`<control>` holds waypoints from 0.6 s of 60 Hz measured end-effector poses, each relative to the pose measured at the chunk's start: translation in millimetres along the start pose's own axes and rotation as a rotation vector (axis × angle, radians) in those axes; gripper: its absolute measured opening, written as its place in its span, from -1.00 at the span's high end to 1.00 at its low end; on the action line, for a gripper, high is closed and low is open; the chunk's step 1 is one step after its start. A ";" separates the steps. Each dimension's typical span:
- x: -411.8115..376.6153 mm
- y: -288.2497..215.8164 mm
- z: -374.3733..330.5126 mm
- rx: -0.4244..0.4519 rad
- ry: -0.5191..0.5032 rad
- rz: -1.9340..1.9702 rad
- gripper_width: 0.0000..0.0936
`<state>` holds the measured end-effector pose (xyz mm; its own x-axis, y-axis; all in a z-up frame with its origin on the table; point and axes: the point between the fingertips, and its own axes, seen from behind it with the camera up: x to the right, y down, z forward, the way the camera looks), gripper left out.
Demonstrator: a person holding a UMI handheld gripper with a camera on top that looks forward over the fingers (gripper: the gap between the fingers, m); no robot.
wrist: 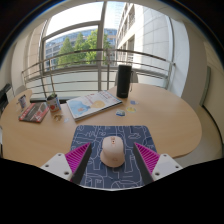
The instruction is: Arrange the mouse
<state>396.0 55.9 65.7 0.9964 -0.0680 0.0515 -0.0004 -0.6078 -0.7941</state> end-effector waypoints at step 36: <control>-39.0 32.5 -217.1 0.079 0.045 -0.034 -0.81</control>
<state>338.6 -133.0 169.4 0.9909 -0.0848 0.1045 0.0415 -0.5463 -0.8366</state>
